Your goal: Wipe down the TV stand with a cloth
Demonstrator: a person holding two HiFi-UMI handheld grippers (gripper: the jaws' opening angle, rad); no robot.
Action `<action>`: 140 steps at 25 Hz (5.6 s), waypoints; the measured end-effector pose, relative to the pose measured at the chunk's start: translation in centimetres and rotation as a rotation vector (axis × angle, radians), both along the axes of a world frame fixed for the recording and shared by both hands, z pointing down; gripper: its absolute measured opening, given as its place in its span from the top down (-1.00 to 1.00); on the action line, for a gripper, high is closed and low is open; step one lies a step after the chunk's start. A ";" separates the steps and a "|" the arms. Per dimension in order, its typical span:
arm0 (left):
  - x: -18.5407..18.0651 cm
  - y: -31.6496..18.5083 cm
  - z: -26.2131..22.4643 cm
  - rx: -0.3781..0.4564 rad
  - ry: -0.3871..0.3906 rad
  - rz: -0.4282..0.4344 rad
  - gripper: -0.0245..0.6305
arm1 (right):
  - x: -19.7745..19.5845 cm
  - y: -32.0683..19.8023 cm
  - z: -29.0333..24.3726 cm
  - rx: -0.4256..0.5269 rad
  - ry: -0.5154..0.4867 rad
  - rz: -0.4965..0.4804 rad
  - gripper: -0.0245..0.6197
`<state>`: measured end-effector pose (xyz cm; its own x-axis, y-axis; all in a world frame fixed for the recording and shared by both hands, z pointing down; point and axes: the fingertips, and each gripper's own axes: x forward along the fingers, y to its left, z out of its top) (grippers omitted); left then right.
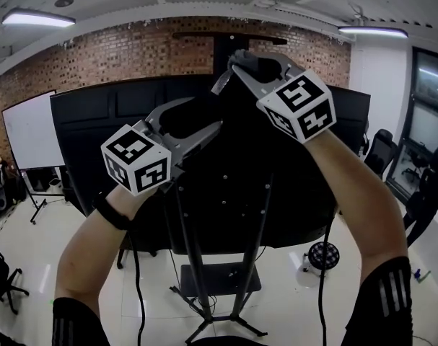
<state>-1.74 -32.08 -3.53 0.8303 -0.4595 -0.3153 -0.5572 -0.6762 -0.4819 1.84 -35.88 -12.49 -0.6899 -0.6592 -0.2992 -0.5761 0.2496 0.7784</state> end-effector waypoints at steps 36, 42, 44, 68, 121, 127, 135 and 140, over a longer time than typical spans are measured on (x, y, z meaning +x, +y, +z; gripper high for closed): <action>1.4 -0.7 7.2 -0.116 0.047 0.026 0.09 | -3.0 -3.2 10.5 0.181 0.454 0.219 0.75; 1.7 1.5 8.8 -0.089 0.004 0.016 0.10 | -2.9 -3.2 14.2 0.182 0.555 0.275 0.75; 1.7 2.1 9.3 -0.091 -0.008 0.004 0.10 | -2.9 -3.2 15.3 0.183 0.585 0.294 0.75; -1.8 1.2 21.1 -0.267 0.106 -0.087 0.10 | -3.1 -3.7 30.5 0.227 0.954 0.468 0.76; -0.9 1.3 34.6 -0.520 0.086 -0.092 0.11 | -4.4 1.4 48.5 -0.152 0.729 0.195 0.75; 1.1 2.7 30.6 -0.436 0.088 -0.046 0.11 | -1.6 3.7 40.6 -0.168 0.459 0.174 0.75; 5.3 3.2 26.2 -0.349 0.076 0.022 0.11 | 5.1 4.2 31.6 -0.044 0.233 0.269 0.74; 8.1 2.9 24.1 -0.307 0.067 0.057 0.12 | 8.9 3.1 28.5 -0.018 0.170 0.329 0.74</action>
